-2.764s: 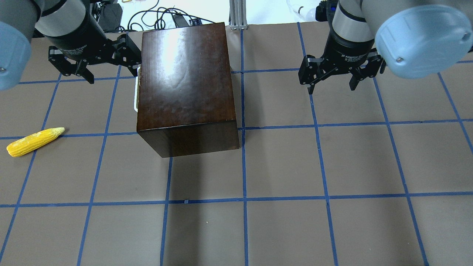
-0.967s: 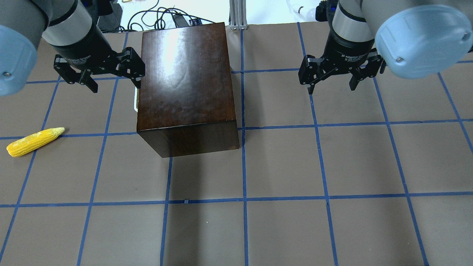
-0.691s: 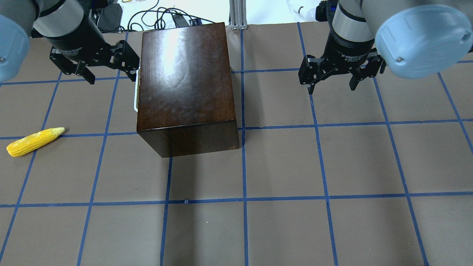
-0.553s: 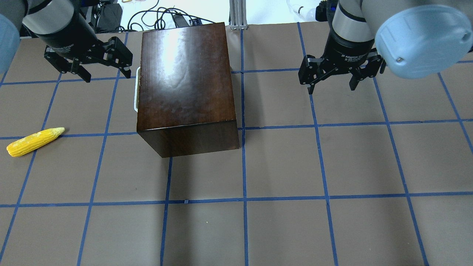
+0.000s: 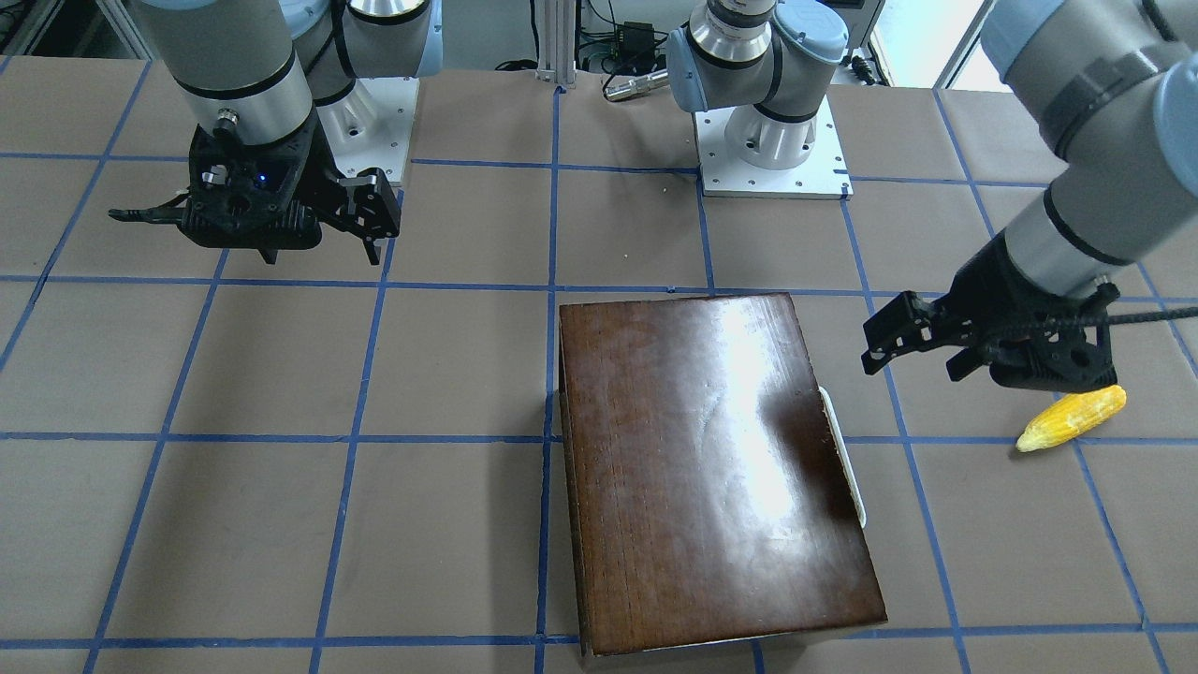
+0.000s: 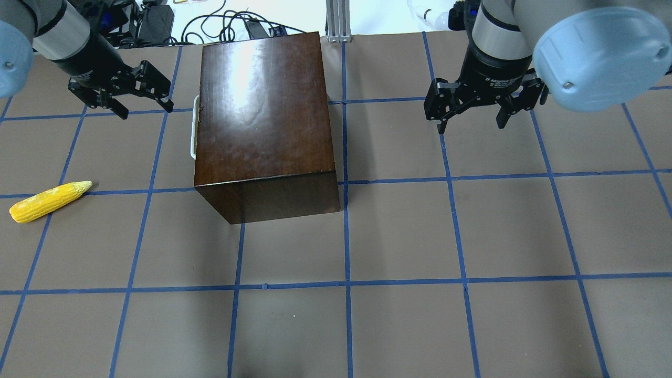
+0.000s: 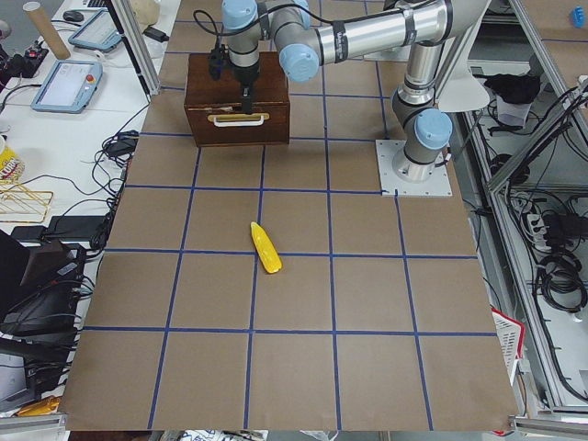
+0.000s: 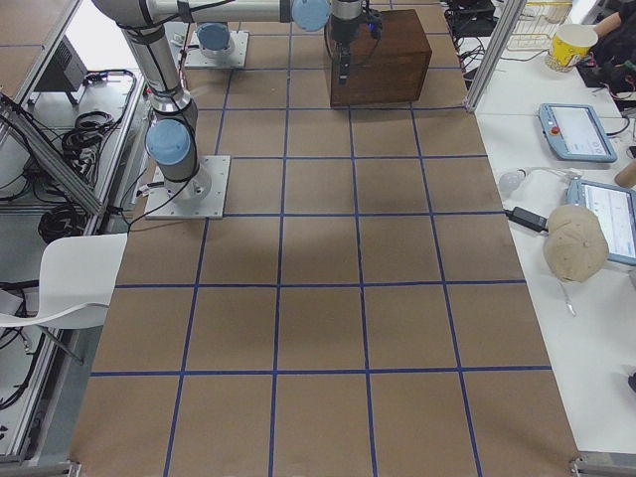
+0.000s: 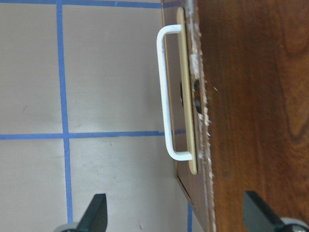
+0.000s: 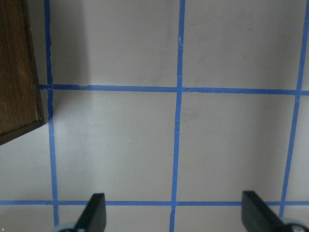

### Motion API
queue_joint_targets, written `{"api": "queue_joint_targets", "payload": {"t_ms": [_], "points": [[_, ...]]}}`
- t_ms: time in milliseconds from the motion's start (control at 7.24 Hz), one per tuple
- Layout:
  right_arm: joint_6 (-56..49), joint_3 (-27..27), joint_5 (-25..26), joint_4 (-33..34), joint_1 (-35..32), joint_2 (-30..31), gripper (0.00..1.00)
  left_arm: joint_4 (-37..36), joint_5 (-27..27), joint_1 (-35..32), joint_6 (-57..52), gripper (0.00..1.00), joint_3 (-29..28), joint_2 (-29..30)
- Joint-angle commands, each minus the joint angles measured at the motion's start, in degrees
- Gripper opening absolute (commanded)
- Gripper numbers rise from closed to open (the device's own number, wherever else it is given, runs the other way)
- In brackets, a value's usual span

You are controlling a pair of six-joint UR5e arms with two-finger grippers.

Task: Open drawer and put corn inside
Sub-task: 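Move the left gripper down onto the white drawer handle and grip it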

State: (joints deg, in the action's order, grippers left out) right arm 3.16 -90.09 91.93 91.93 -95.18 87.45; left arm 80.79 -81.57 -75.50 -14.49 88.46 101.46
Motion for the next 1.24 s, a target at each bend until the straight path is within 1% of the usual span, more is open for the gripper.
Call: {"api": "queue_joint_targets", "payload": {"t_ms": [0,138,415,553,691,1106], "points": [[0.00,0.00,0.00,0.00,0.00,0.00,1.00,-5.80,0.79,1.06,-1.06,1.00,1.09,5.66],[0.00,0.00,0.00,0.00,0.00,0.00,1.00,-9.73,1.67,1.15,-1.67,1.00,2.41,6.98],[0.00,0.00,0.00,0.00,0.00,0.00,1.00,-10.30,2.02,1.15,-0.89,1.00,3.56,7.35],[0.00,0.00,0.00,0.00,0.00,0.00,1.00,-10.30,4.29,1.15,-0.89,1.00,4.17,7.44],[0.00,0.00,0.00,0.00,0.00,0.00,1.00,-10.30,4.83,1.15,-0.80,1.00,4.18,7.78],[0.00,0.00,0.00,0.00,0.00,0.00,1.00,-10.30,4.75,1.23,-0.98,1.00,4.35,8.14]]}}
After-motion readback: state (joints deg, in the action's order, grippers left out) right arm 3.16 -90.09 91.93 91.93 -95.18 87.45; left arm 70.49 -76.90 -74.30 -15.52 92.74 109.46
